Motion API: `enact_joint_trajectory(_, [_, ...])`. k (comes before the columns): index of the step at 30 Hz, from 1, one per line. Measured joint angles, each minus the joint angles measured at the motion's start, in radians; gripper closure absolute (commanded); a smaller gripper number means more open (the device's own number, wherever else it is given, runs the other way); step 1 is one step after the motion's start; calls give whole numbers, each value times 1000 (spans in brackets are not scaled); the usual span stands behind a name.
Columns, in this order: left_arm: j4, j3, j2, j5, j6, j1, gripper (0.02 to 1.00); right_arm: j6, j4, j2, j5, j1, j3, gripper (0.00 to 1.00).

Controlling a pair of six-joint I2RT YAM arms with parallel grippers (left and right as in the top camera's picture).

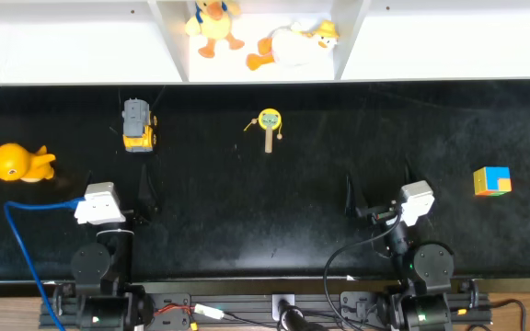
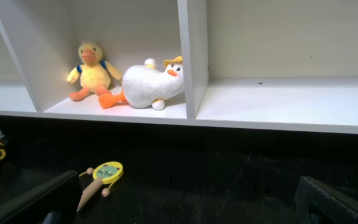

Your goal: Store Toys

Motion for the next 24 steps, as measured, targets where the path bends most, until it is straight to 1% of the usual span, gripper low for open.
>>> enact_joint_trajectory(19, [8,0,0,-1,0,0,20,0,0,0,0,0,0,7])
enact_joint_trajectory(24, [-61,26,0,-28,-1,0,20,0,0,0,0,0,0,5])
